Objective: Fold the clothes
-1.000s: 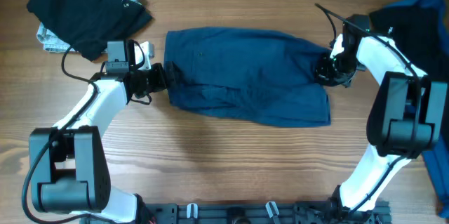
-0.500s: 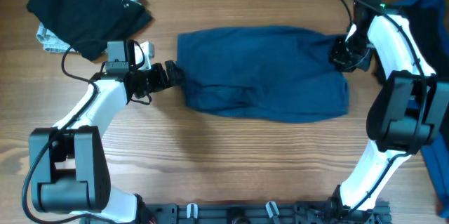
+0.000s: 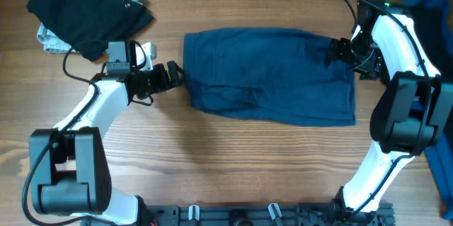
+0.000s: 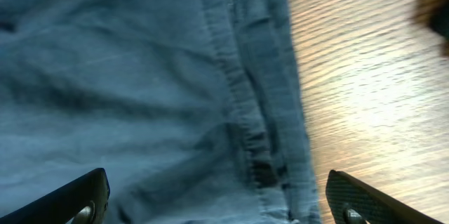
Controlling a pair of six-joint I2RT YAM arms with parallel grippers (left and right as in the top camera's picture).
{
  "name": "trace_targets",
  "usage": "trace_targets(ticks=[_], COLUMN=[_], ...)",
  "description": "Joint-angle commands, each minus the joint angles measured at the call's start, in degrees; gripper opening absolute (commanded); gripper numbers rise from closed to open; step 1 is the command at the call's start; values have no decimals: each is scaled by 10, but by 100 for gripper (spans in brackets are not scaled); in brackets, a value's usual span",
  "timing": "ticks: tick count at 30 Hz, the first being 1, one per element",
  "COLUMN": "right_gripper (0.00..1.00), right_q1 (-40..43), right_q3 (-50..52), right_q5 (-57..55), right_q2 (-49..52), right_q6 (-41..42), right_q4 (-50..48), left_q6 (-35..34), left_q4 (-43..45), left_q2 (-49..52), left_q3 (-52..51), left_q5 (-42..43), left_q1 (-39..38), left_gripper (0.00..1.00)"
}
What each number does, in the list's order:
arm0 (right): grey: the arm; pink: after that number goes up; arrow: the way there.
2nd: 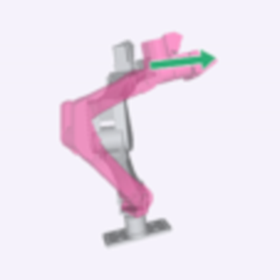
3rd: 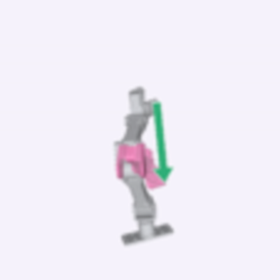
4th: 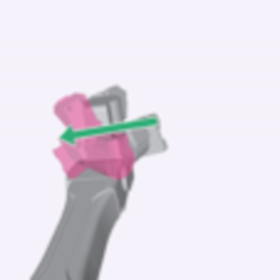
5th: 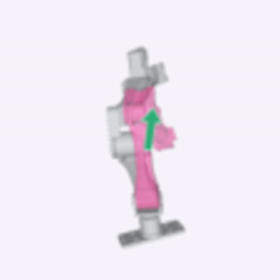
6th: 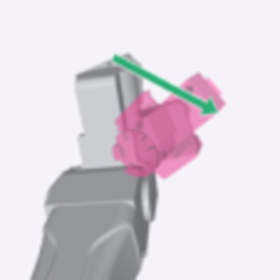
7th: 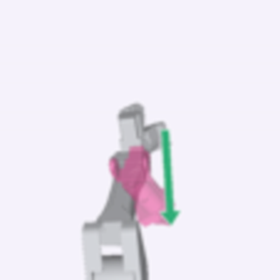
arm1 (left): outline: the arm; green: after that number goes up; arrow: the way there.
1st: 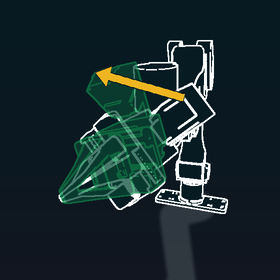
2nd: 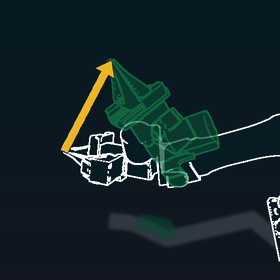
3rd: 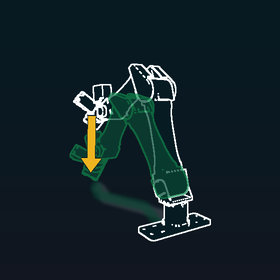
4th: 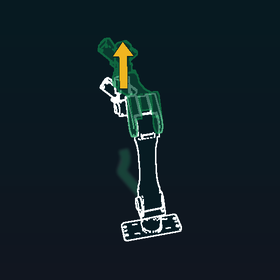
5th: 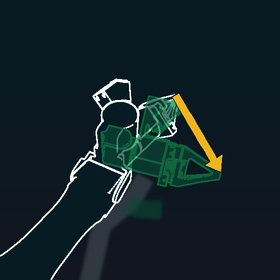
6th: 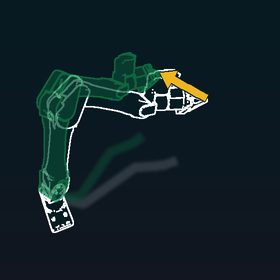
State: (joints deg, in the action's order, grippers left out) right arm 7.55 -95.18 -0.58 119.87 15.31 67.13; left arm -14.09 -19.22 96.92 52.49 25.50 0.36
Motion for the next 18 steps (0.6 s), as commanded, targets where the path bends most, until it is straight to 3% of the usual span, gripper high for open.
trace_targets(ticks=[1,4,18], right_gripper=[100,99,100], right_q1=[3,3,-14], right_q3=[-9,-9,-9], right_q5=[67,130,157], right_q2=[6,6,6], right_q6=[-10,-51,-48], right_q4=[2,0,-4], left_q6=[-3,-3,-35], left_q4=[19,56,108], left_q2=[6,12,86], left_q3=[6,6,6], left_q5=[35,93,140], left_q1=[-3,-3,-3], left_gripper=[100,100,100])
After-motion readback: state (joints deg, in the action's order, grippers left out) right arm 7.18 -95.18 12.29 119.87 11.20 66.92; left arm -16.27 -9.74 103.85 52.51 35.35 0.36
